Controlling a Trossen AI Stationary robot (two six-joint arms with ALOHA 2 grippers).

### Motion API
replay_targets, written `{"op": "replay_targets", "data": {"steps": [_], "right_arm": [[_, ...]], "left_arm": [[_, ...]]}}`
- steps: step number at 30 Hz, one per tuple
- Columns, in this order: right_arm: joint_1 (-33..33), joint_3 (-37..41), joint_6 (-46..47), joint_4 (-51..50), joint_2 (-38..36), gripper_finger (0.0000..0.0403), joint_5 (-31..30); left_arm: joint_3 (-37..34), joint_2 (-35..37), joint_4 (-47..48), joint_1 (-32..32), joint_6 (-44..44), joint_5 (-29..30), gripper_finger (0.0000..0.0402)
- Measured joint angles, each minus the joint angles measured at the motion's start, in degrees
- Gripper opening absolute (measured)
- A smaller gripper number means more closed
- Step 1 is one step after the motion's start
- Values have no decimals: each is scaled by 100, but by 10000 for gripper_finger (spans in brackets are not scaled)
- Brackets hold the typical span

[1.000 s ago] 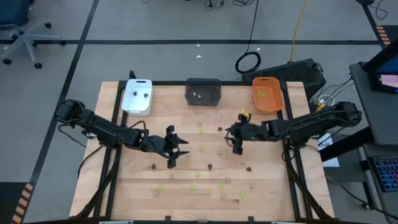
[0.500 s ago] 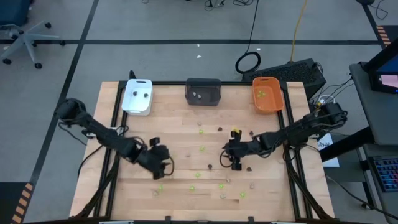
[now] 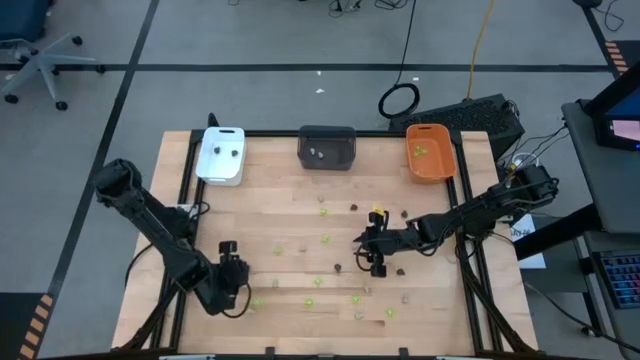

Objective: Sort Halloween decoration
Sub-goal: Put the black toy skull into the white bin

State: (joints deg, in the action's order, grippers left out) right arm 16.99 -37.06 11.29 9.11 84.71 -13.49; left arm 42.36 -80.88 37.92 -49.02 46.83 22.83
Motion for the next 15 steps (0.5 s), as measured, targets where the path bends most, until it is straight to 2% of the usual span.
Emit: {"op": "replay_targets", "data": {"steps": [9,15], "right_arm": [[-2,0,-12,14,0,155,-14],[-2,0,-35,13,0,155,-16]], "left_arm": [[-187,-457,17,-89,102,416,195],[-187,-668,-29,-89,558,498,195]]}}
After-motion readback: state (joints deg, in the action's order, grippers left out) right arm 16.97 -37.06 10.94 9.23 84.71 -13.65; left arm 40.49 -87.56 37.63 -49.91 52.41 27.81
